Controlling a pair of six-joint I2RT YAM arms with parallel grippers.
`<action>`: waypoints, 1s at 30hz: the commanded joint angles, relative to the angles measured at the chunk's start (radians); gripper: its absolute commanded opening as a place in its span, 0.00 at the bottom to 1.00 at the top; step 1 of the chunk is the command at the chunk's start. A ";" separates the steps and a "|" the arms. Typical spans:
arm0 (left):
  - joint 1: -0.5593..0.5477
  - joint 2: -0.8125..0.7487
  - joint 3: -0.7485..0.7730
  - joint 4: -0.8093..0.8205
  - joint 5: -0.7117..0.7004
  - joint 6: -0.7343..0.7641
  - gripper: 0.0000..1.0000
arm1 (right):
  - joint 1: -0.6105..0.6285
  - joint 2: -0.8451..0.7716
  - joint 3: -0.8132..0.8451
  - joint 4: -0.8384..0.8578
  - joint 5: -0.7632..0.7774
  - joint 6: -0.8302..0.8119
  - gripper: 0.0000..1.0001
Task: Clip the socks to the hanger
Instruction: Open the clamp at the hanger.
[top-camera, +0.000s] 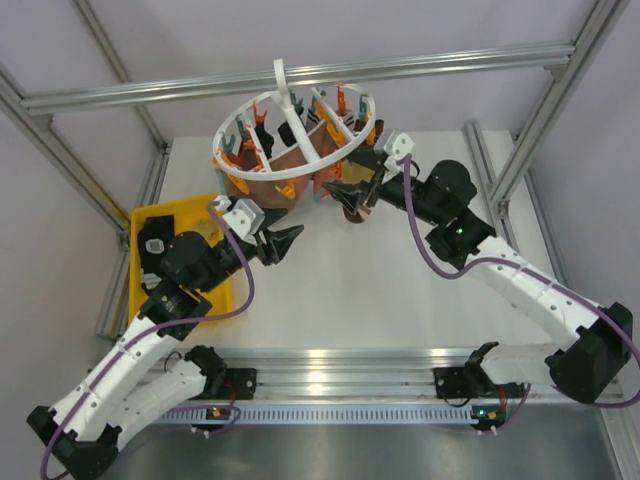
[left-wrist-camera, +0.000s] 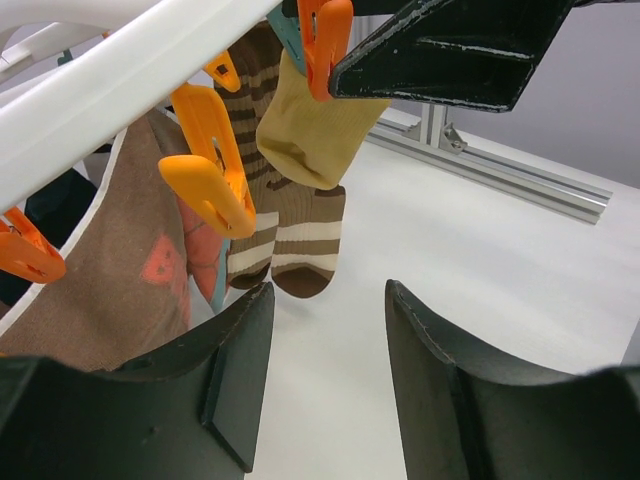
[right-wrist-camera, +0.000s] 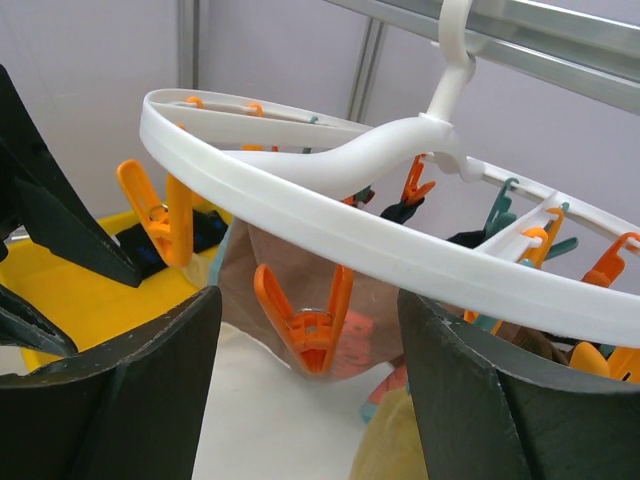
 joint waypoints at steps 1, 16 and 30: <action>0.006 -0.007 0.010 0.029 0.008 -0.011 0.53 | 0.016 0.006 0.060 0.059 0.006 0.013 0.69; 0.006 0.000 0.006 0.032 0.014 -0.017 0.54 | 0.016 0.019 0.093 0.053 0.010 0.029 0.59; 0.004 0.002 -0.001 0.032 0.025 -0.021 0.54 | 0.016 0.006 0.102 0.019 0.035 0.105 0.47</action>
